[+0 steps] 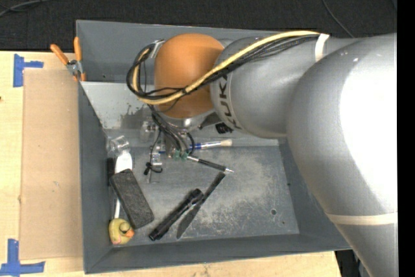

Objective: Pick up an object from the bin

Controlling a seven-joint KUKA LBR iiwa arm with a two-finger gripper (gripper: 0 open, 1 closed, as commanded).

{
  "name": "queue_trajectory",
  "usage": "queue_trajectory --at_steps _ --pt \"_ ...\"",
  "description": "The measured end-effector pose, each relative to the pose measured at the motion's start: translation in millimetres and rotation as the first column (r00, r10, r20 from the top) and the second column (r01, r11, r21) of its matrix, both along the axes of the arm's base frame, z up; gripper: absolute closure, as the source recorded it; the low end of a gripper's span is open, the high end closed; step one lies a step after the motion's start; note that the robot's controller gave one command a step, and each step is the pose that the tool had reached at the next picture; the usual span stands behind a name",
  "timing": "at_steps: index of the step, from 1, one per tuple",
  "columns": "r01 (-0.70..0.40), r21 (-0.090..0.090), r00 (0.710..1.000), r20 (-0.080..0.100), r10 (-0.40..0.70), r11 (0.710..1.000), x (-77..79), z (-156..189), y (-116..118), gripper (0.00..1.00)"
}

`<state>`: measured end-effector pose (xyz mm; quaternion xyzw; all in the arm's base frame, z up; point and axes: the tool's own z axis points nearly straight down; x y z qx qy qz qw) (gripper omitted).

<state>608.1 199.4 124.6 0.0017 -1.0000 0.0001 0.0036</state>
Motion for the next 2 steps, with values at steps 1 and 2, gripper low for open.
queue_trajectory --at_steps 1,2 --pt "0.005 0.001 1.0 0.006 -0.005 1.0 1.4 4.9 -1.0 0.0" --pt "-0.282 0.002 0.959 0.004 0.282 0.959 -36.6 -42.3 -47.7 0.0"
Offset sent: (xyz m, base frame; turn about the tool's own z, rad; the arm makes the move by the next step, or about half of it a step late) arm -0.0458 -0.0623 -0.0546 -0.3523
